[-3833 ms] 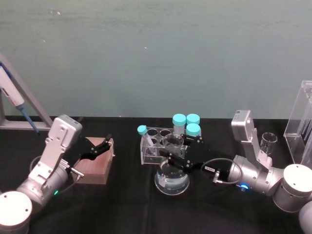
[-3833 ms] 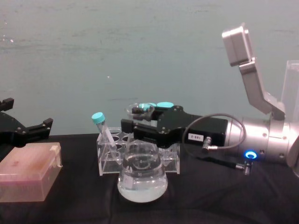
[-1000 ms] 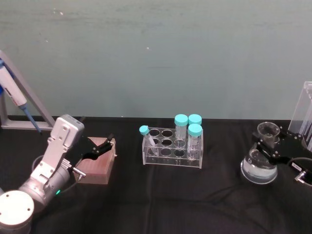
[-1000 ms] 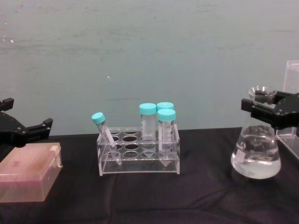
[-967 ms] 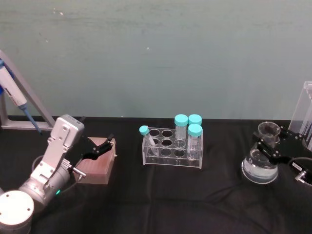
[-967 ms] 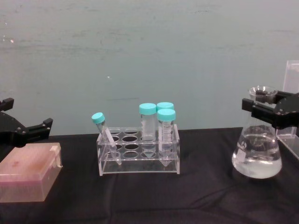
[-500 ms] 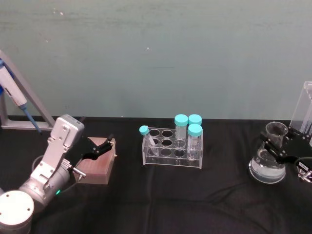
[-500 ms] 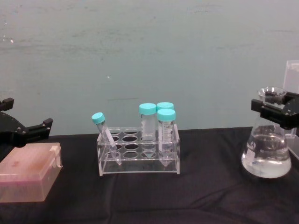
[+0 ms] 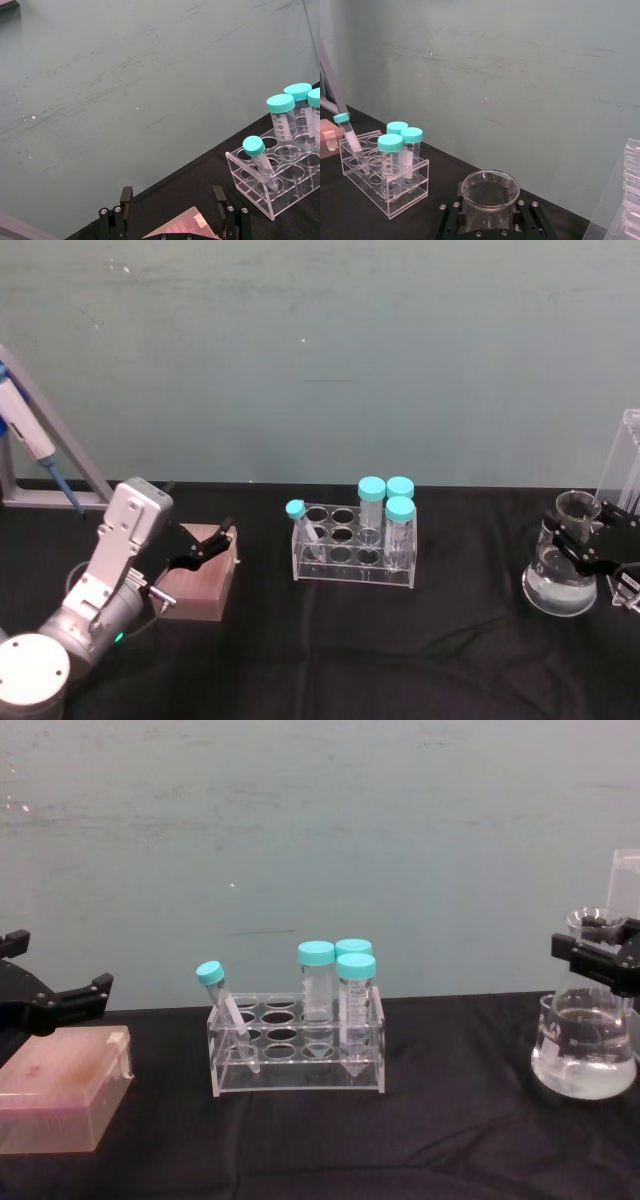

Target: Place the experimental apparatus aside using one hand.

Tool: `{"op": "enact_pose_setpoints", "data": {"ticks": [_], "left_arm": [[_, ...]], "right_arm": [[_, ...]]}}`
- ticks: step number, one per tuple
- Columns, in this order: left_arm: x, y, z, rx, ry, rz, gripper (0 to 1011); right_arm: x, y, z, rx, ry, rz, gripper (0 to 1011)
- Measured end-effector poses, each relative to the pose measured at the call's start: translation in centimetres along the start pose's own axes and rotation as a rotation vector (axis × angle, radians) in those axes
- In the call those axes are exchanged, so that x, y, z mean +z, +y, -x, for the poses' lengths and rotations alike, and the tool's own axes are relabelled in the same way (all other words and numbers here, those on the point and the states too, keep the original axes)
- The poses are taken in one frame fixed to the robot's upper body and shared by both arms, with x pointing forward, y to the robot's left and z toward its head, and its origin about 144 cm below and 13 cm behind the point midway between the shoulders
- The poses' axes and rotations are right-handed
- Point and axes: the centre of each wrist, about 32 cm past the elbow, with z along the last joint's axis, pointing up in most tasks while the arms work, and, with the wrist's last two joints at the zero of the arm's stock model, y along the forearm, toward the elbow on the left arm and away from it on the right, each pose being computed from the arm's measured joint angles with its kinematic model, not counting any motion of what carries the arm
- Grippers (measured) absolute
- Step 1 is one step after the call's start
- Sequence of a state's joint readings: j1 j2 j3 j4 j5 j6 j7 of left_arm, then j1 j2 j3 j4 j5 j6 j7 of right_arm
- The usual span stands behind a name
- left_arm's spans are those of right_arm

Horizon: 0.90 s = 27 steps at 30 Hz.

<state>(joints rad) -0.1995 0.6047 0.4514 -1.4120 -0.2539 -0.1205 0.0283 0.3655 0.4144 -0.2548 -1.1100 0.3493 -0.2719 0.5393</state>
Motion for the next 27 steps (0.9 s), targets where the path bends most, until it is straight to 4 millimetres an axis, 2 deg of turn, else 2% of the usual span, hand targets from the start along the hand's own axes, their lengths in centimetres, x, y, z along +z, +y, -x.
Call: {"op": "enact_pose_setpoints", "data": {"ticks": [27], "left_arm": [[0.0, 0.0, 0.0, 0.0, 0.0, 0.0, 1000]], "right_arm": [[-0.68, 0.32, 0.14, -0.013, 0.03, 0.023, 463]]}}
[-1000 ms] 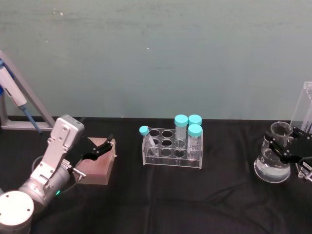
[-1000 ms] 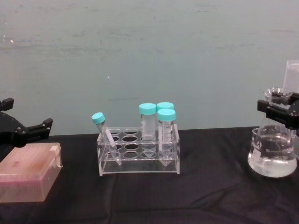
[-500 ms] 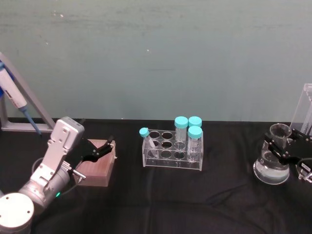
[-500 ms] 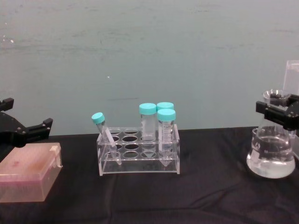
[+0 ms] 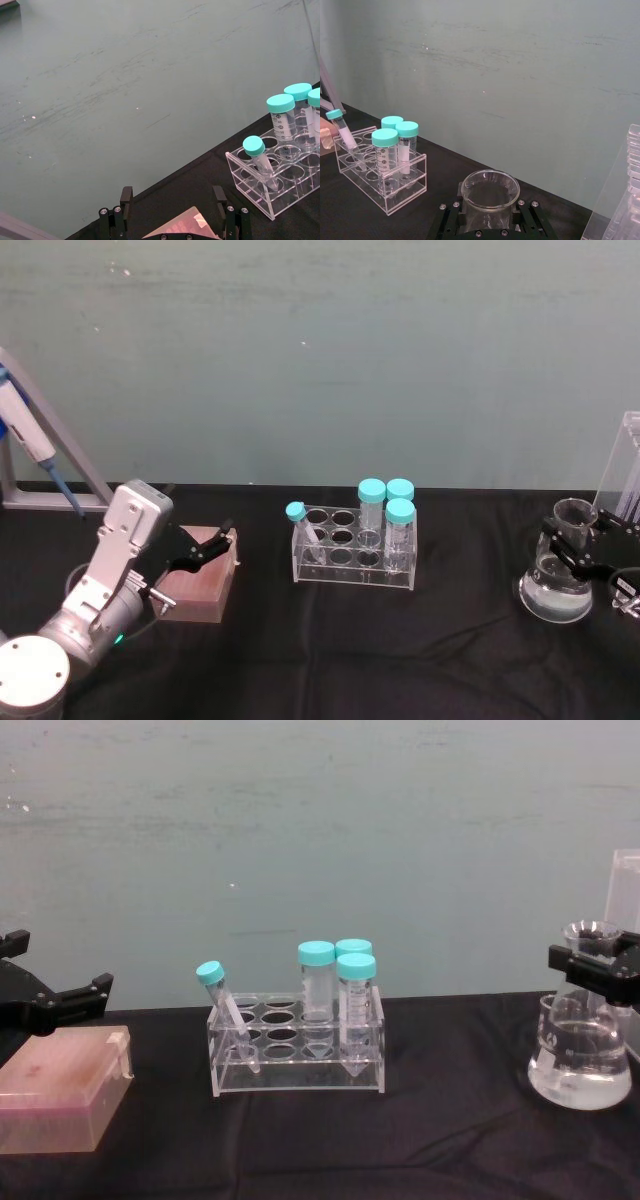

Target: Place the experimental apparatus aside using one hand.

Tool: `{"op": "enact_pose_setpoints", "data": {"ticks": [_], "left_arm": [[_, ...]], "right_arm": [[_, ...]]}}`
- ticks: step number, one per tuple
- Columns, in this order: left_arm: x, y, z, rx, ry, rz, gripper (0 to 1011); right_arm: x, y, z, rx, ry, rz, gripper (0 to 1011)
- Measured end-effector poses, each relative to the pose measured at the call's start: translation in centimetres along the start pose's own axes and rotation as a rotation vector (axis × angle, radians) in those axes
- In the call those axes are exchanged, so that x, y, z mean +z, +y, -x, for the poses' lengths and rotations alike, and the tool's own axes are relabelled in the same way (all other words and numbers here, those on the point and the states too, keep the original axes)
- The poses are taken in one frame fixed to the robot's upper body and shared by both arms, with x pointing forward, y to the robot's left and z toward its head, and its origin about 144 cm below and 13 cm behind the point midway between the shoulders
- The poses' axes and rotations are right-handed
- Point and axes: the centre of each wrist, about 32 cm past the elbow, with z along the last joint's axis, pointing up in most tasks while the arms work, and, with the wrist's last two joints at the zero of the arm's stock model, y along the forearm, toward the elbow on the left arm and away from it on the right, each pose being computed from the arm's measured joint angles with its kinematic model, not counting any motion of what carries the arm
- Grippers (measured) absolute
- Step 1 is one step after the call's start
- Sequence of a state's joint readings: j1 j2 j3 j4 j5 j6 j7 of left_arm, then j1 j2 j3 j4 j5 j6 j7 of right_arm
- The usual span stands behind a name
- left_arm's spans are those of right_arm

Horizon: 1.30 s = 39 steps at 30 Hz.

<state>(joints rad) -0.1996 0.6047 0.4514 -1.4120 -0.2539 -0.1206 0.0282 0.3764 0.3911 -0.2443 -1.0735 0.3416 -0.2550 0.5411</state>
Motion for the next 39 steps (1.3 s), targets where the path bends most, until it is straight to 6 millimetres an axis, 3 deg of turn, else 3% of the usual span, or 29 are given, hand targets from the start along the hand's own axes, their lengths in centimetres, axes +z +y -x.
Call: {"op": "enact_pose_setpoints", "data": {"ticks": [39], "left_arm": [[0.0, 0.0, 0.0, 0.0, 0.0, 0.0, 1000]], "right_arm": [[-0.29, 0.02, 0.17, -0.026, 0.028, 0.018, 463]]}}
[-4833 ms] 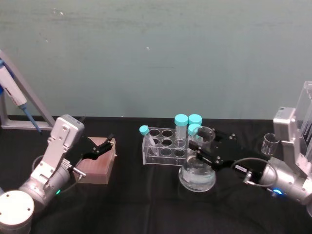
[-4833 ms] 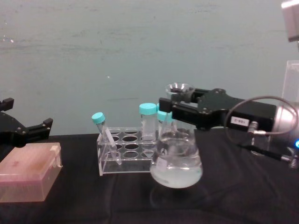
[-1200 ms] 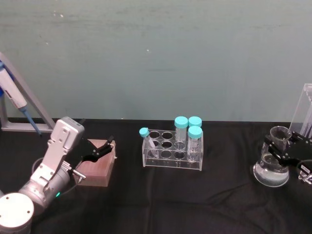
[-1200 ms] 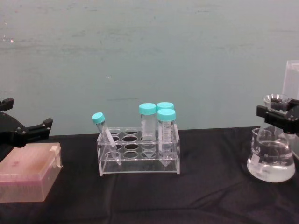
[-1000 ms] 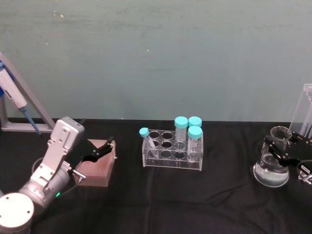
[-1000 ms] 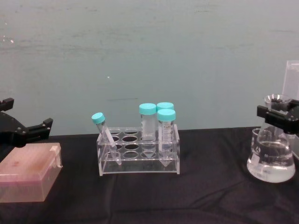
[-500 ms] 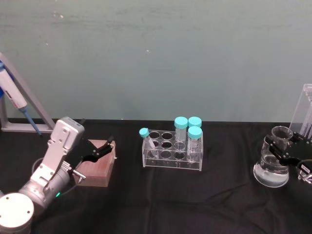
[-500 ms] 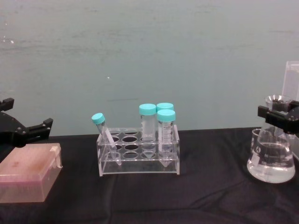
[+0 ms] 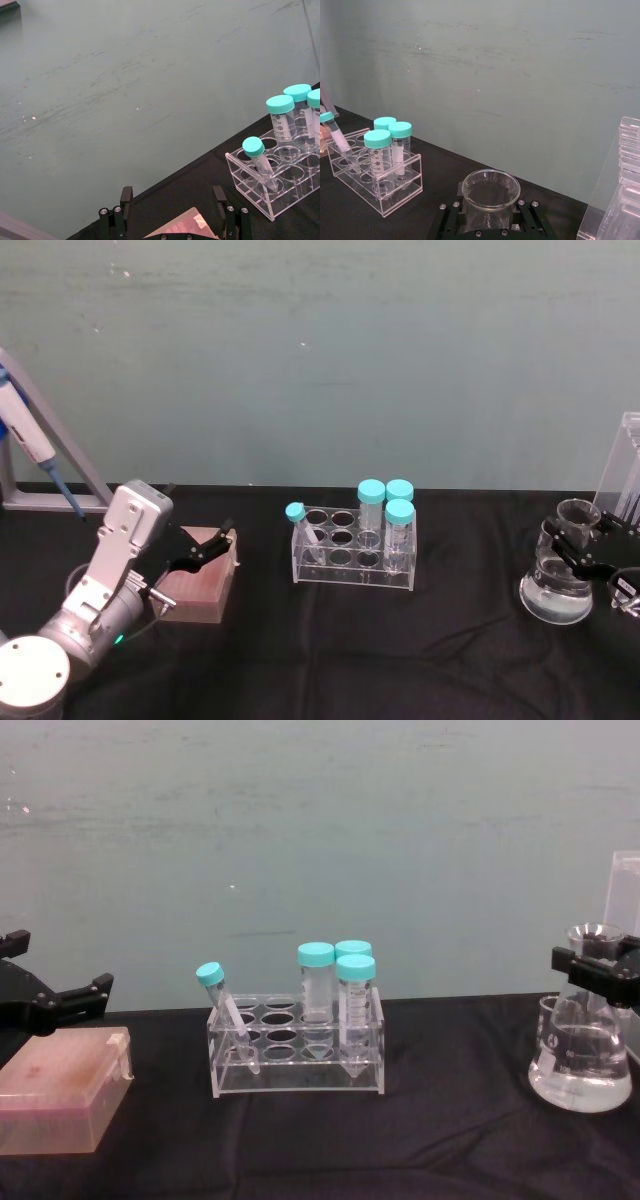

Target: Place the experimental apparatus aside using one hand.

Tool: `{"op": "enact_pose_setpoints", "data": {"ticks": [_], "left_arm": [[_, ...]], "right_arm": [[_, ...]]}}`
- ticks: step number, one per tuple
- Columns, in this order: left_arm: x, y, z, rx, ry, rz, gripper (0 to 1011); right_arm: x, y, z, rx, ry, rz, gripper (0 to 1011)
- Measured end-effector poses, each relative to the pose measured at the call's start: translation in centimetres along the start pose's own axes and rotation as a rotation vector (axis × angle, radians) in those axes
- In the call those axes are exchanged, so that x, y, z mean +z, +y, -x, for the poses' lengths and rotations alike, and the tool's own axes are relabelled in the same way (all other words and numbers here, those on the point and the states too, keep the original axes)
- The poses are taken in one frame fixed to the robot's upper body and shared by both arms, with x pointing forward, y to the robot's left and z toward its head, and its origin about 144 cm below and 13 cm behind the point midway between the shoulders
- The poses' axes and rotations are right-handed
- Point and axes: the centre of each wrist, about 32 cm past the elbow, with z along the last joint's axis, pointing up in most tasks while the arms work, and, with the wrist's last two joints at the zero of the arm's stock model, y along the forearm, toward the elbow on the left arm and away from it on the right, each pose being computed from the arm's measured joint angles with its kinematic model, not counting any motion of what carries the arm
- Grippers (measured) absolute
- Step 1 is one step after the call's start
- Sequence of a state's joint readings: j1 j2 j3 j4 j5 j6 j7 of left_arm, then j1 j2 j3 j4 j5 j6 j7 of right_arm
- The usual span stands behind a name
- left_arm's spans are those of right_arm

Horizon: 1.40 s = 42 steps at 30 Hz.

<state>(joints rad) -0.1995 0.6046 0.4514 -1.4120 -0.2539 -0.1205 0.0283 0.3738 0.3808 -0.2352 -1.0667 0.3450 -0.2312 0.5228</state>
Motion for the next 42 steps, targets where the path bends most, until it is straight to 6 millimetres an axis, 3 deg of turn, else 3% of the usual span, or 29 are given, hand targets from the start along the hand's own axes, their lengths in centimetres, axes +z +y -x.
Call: {"op": "enact_pose_setpoints", "data": {"ticks": [4, 16, 23, 42], "left_arm": [[0.0, 0.0, 0.0, 0.0, 0.0, 0.0, 1000], [0.0, 0.0, 0.0, 0.0, 0.0, 0.0, 1000], [0.0, 0.0, 0.0, 0.0, 0.0, 0.0, 1000], [0.0, 0.0, 0.0, 0.0, 0.0, 0.0, 1000]], "right_arm": [[-0.02, -0.01, 0.01, 0.001, 0.0, 0.002, 476], [-0.05, 0.0, 0.05, 0.003, 0.0, 0.003, 855], [-0.01, 0.01, 0.02, 0.003, -0.001, 0.001, 1003], [0.57, -0.35, 0.09, -0.009, -0.021, -0.016, 1003]]}}
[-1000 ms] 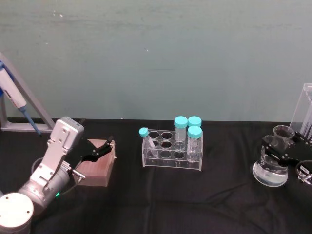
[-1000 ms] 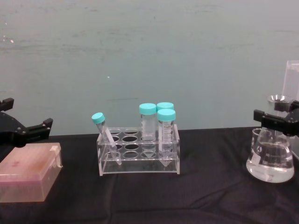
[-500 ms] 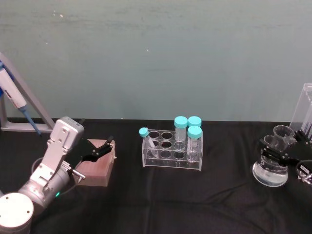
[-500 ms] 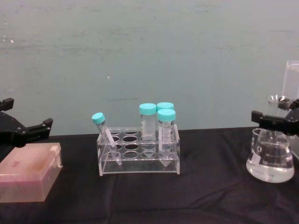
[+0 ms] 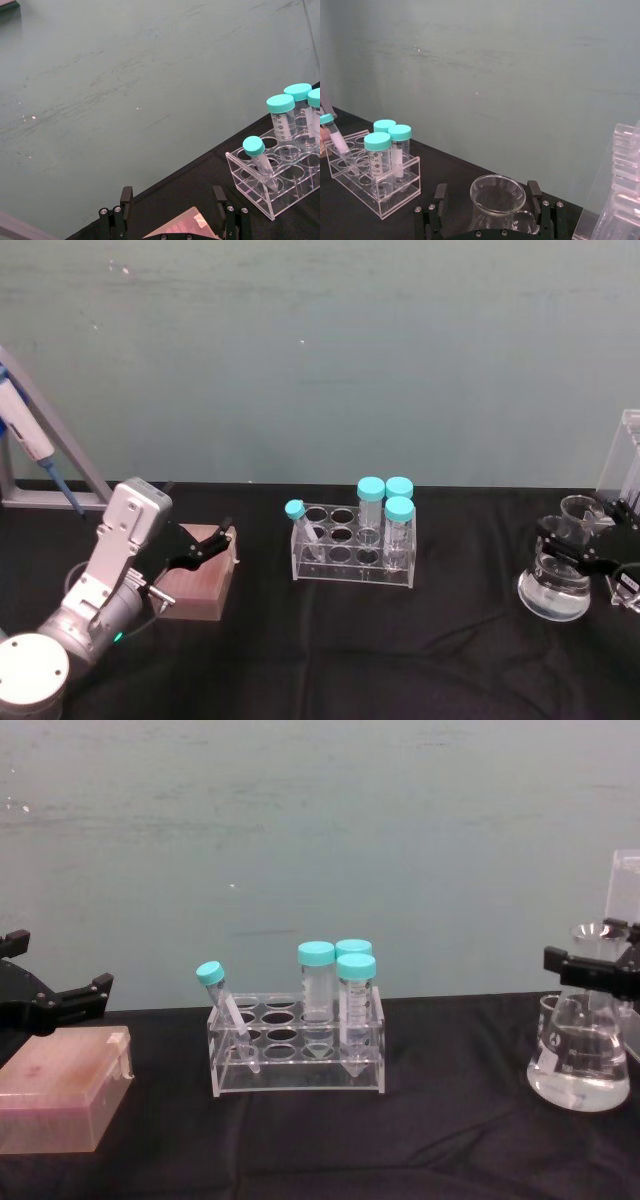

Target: Place the experimental apparatus aside using one hand.

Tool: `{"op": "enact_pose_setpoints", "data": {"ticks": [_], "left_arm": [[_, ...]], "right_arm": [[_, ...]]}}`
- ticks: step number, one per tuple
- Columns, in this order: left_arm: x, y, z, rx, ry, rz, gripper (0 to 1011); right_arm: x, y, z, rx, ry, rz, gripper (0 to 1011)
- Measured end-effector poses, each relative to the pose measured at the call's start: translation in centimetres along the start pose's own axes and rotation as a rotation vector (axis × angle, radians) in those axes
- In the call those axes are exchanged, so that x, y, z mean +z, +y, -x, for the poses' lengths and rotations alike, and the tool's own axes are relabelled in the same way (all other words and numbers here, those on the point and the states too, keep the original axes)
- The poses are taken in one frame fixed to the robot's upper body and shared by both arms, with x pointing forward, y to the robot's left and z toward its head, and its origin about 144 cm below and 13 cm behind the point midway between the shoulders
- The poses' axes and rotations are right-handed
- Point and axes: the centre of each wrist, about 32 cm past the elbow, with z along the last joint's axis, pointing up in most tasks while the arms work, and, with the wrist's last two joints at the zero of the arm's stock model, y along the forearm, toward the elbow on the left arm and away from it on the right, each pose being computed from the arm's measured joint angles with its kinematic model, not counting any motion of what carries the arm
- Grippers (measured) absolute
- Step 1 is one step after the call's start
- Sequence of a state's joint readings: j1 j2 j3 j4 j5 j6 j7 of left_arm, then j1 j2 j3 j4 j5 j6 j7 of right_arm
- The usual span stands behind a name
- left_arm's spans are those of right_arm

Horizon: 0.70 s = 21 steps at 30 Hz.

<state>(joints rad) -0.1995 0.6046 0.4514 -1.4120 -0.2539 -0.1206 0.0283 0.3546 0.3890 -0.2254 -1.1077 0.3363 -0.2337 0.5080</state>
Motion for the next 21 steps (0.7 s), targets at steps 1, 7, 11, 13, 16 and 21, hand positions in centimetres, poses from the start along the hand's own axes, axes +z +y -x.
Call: {"op": "enact_pose_setpoints", "data": {"ticks": [1, 7, 11, 13, 16, 21], "left_arm": [[0.0, 0.0, 0.0, 0.0, 0.0, 0.0, 1000], [0.0, 0.0, 0.0, 0.0, 0.0, 0.0, 1000], [0.0, 0.0, 0.0, 0.0, 0.0, 0.0, 1000], [0.0, 0.0, 0.0, 0.0, 0.0, 0.0, 1000], [0.0, 0.0, 0.0, 0.0, 0.0, 0.0, 1000], [0.0, 0.0, 0.0, 0.0, 0.0, 0.0, 1000]], "right_arm": [[0.1, 0.0, 0.0, -0.001, -0.002, -0.002, 1003], [0.4, -0.4, 0.0, -0.007, -0.011, -0.019, 1003], [0.7, -0.6, 0.0, -0.009, -0.017, -0.029, 1003], [0.9, -0.8, 0.1, -0.008, -0.021, -0.038, 1003], [1.2, -1.0, 0.2, -0.005, -0.032, -0.053, 1003], [1.8, -1.2, 0.3, 0.003, -0.052, -0.076, 1003]]}}
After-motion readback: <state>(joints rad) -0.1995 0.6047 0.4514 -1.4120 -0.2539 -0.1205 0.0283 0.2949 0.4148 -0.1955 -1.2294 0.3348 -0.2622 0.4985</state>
